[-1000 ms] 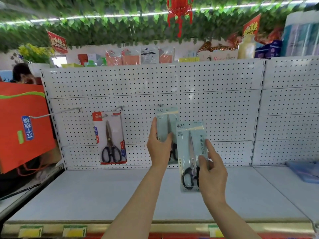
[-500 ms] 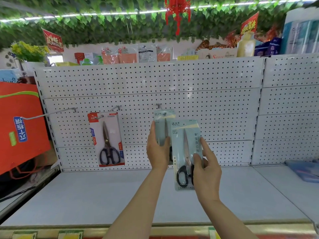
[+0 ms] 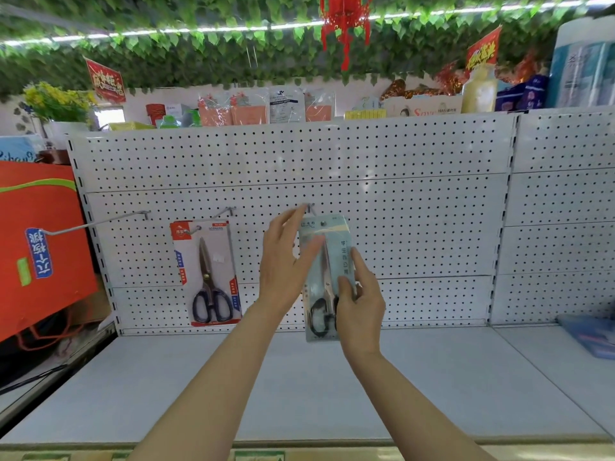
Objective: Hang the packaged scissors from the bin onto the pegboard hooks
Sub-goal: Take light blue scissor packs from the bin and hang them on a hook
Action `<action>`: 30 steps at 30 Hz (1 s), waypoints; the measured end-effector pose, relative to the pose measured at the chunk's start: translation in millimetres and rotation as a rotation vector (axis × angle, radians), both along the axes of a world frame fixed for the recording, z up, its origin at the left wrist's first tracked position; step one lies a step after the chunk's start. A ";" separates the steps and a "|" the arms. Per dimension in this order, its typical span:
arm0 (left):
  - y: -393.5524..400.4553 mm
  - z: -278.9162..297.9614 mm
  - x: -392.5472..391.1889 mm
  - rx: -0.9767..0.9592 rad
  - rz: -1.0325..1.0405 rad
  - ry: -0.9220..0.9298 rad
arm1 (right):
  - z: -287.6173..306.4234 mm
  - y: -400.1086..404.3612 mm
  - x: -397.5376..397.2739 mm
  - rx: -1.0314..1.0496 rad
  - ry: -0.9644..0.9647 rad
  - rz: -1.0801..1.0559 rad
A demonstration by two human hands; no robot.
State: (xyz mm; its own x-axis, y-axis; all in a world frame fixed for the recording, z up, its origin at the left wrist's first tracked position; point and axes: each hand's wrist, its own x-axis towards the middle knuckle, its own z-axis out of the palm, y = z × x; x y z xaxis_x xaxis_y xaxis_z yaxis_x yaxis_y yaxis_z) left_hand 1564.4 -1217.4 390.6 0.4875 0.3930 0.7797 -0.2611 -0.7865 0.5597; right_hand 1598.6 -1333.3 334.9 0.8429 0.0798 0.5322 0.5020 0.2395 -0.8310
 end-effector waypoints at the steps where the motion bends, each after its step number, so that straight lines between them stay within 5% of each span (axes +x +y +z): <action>1: 0.2 5.1 -0.4 0.087 0.029 0.065 | 1.2 5.6 1.6 0.004 -0.002 -0.003; 5: 6.4 10.8 6.0 0.238 0.159 0.239 | -0.9 19.9 7.6 0.019 0.037 -0.029; 16: 18.7 4.2 28.0 0.274 0.231 0.362 | -12.1 35.4 28.4 -0.054 0.072 -0.057; 24: 25.3 3.8 25.9 0.335 0.237 0.383 | -11.0 30.3 38.0 -0.200 -0.006 -0.097; 30: 21.0 15.0 12.2 0.443 0.314 0.397 | -1.4 -2.1 38.5 -0.435 -0.236 -0.256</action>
